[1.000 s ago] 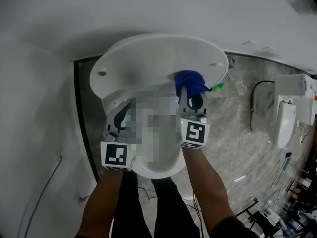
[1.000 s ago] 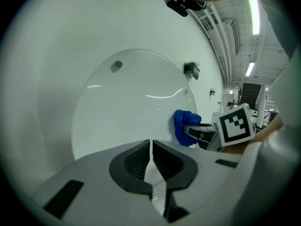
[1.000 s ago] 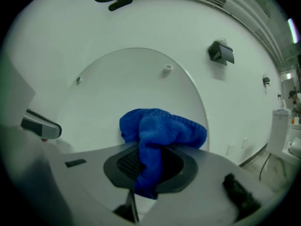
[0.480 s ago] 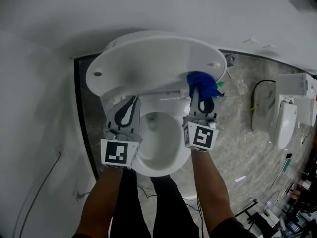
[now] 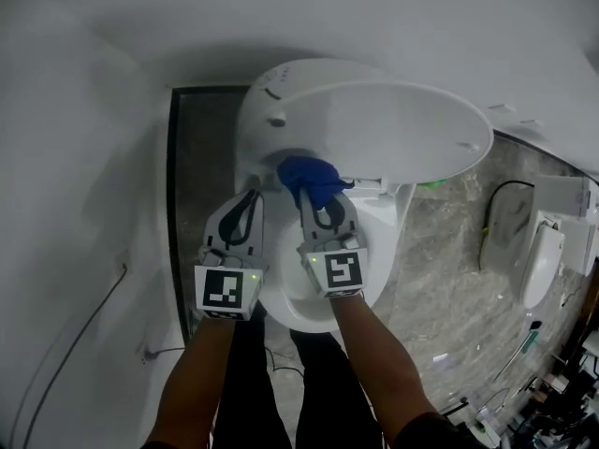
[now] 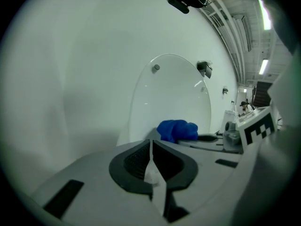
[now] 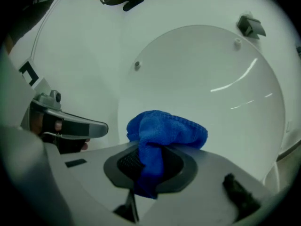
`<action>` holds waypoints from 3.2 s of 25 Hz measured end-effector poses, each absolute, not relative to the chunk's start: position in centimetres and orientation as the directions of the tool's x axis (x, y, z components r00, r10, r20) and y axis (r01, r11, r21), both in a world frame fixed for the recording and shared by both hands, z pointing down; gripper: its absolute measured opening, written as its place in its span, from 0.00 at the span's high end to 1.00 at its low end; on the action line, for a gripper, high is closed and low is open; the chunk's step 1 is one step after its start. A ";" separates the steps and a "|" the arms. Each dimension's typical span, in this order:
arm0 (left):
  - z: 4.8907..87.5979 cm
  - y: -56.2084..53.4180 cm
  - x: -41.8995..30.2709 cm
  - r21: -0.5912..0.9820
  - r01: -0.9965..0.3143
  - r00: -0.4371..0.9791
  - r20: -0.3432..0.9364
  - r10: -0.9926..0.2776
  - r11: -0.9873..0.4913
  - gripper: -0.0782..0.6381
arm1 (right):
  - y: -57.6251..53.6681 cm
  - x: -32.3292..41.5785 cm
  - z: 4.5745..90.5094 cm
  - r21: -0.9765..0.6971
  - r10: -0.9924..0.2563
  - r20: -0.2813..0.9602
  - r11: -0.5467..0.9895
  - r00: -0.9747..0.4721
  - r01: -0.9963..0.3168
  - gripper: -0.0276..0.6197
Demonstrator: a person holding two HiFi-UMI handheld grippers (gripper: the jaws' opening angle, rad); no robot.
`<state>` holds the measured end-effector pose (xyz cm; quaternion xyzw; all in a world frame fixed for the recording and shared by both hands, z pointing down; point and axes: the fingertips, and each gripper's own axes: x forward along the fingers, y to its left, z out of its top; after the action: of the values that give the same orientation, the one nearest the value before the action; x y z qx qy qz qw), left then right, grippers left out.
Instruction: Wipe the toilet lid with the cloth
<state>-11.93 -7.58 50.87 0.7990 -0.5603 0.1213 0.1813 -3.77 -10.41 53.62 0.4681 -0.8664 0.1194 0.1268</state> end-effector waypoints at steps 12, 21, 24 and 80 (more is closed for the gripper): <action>52.3 -4.6 -19.3 0.132 -0.961 0.275 0.442 -0.854 -0.242 0.85 | -11.0 -11.3 59.0 -0.130 -0.688 0.447 0.582 -0.571 -0.803 0.87; 53.5 -4.1 -18.1 0.146 -0.949 0.314 0.470 -0.825 -0.278 0.85 | -12.6 -6.2 60.6 0.029 -0.758 0.511 0.485 -0.404 -0.874 0.87; 53.6 -4.9 -16.3 0.149 -0.938 0.346 0.462 -0.816 -0.313 0.85 | -13.0 -4.0 60.7 0.054 -0.773 0.520 0.454 -0.363 -0.889 0.87; 33.0 -9.4 -6.0 -0.063 -0.490 0.771 0.434 -0.466 -0.869 0.82 | 8.3 19.6 35.9 -0.178 -0.970 0.140 0.175 -0.201 -0.968 0.87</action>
<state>-6.01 -9.36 33.04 0.9406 -0.2542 0.2235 0.0268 19.59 8.25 35.90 0.6319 -0.7666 0.1140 -0.0029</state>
